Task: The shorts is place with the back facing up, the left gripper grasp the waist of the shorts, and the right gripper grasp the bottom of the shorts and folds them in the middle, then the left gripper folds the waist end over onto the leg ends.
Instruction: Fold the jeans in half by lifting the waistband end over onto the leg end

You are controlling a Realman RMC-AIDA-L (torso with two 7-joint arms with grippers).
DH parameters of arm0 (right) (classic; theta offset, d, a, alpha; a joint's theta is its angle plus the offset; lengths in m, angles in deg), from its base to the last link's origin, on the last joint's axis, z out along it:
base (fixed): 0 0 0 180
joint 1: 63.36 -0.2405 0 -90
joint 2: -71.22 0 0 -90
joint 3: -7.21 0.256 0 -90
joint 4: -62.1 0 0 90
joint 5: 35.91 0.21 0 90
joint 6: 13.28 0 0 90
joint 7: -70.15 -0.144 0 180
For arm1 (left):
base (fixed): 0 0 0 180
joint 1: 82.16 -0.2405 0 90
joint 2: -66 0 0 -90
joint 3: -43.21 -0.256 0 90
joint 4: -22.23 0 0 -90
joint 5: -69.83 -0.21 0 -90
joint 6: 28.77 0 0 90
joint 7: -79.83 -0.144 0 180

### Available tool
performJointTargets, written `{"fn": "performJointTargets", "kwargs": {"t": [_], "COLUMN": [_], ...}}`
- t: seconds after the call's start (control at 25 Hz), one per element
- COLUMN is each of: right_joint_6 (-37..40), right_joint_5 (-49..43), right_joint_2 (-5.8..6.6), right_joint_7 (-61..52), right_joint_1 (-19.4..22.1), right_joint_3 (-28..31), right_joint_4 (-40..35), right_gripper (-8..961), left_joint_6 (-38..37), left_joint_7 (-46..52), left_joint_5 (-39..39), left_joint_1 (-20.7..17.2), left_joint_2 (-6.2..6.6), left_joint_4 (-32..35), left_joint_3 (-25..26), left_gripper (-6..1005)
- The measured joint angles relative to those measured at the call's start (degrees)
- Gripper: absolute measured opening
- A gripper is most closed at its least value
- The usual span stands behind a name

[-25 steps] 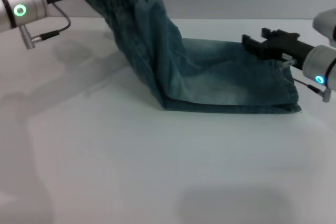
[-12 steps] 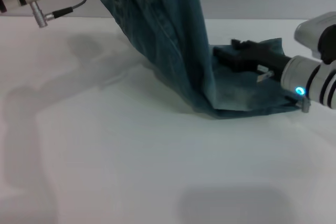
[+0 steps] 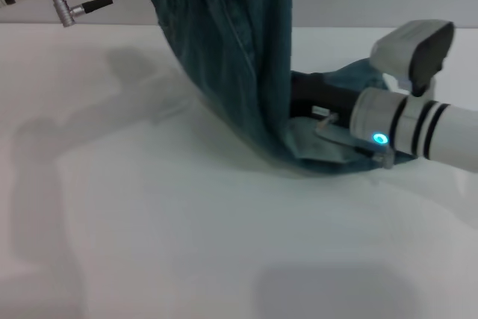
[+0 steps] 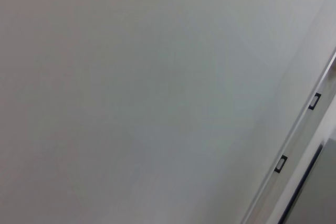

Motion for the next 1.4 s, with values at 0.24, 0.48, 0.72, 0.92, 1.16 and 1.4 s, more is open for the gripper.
{"fn": "performJointTargets", "kwargs": {"t": [0.24, 0.48, 0.72, 0.92, 1.16, 1.4], "right_joint_6": [3.1, 3.8, 3.3, 3.3, 2.7, 1.5], "right_joint_5": [-0.1, -0.2, -0.2, 3.0, 13.0, 17.0], "right_joint_2": [-0.07, -0.03, 0.38, 0.48, 0.99, 1.14], "right_joint_7": [-0.3, -0.6, -0.6, -0.6, -0.6, -0.3], "right_joint_1": [-3.2, -3.2, 3.1, 10.6, 18.5, 20.8], "right_joint_3": [-0.7, -0.7, -0.2, 0.3, 0.3, 0.4], "right_joint_4": [2.5, 2.5, -1.8, -9.0, -16.2, -17.3], "right_gripper": [558, 558, 558, 557, 557, 557], "left_joint_6": [-0.2, -0.4, 0.9, 1.3, 1.3, 1.9], "left_joint_7": [0.2, 0.3, -0.9, -2.0, -3.4, -4.8], "left_joint_5": [0.0, 0.0, -0.6, -0.4, 0.8, 4.0], "left_joint_1": [-0.2, -0.7, -1.5, -2.2, -1.7, 0.2], "left_joint_2": [0.0, 0.0, 0.09, -0.06, -0.36, -0.42], "left_joint_4": [0.0, 0.0, -1.7, -2.2, -3.3, -6.6], "left_joint_3": [0.0, 0.0, 0.0, -0.7, -4.5, -9.3], "left_gripper": [154, 164, 175, 184, 194, 205]}}
